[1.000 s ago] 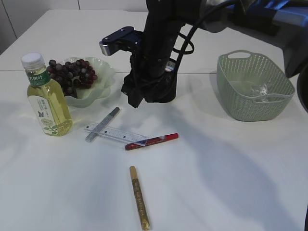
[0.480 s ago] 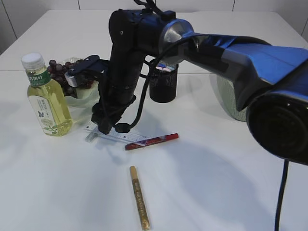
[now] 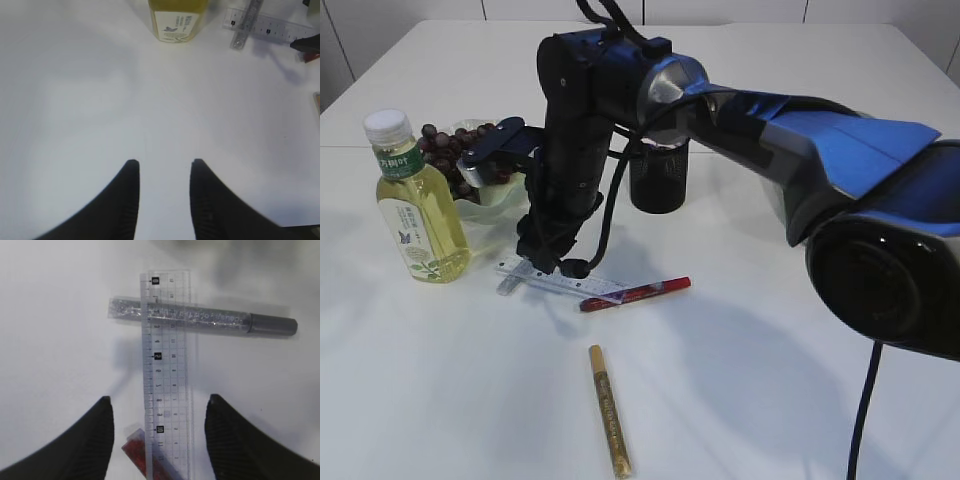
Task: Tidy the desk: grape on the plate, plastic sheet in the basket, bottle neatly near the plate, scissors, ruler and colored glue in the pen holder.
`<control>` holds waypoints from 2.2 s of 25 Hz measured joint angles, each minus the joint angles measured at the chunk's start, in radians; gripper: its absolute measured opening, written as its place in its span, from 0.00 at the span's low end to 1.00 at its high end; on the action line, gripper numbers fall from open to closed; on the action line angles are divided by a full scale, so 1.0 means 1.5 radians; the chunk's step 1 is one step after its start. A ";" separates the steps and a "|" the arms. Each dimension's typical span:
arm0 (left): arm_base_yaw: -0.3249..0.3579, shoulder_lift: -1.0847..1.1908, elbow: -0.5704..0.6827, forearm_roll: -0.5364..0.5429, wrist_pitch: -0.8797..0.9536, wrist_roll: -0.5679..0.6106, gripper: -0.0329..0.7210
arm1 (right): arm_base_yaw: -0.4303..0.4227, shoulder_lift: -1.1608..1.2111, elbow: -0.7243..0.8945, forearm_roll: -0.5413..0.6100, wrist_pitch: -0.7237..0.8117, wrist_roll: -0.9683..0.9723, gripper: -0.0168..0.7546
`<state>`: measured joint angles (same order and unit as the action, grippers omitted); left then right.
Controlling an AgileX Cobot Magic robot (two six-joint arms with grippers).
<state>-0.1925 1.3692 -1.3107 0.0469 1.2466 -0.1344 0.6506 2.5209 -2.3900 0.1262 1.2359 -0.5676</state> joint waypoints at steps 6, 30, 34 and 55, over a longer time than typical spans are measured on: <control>0.000 0.000 0.000 0.000 0.000 0.000 0.37 | 0.000 0.018 -0.003 -0.004 0.000 0.000 0.62; 0.000 0.000 0.000 0.000 0.000 0.000 0.37 | 0.000 0.034 -0.004 -0.020 0.000 0.000 0.62; 0.000 0.000 0.000 0.000 0.000 0.000 0.37 | 0.000 0.038 -0.004 -0.020 0.000 0.000 0.62; 0.000 0.000 0.000 0.000 0.000 0.000 0.37 | 0.000 0.050 -0.004 -0.025 0.000 0.013 0.62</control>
<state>-0.1925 1.3692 -1.3107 0.0469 1.2466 -0.1344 0.6506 2.5956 -2.3961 0.0893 1.2359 -0.5484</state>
